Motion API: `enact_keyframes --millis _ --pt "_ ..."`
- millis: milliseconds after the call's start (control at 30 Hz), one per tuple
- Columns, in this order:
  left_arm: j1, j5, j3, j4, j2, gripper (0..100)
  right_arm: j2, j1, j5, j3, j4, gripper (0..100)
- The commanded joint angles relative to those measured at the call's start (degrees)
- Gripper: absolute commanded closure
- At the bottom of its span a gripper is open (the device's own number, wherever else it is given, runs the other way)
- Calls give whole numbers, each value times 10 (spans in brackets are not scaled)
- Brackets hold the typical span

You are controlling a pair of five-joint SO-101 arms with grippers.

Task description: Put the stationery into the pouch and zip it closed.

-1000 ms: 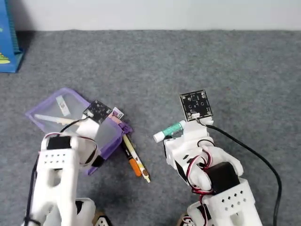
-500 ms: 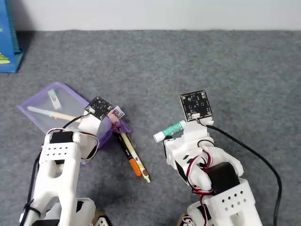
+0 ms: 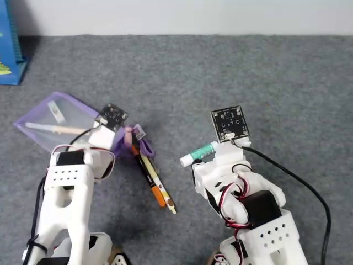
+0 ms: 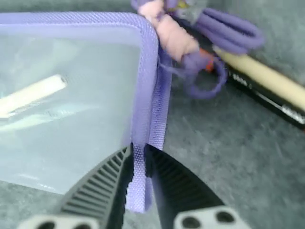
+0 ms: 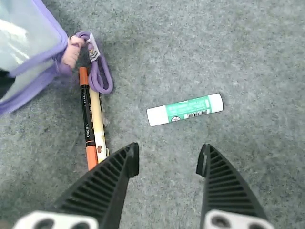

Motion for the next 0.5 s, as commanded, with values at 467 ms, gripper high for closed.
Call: enact_keyframes --millis 467 --pt "-6 71 -251 190 -82 988 -3 3 -28 82 -180 791"
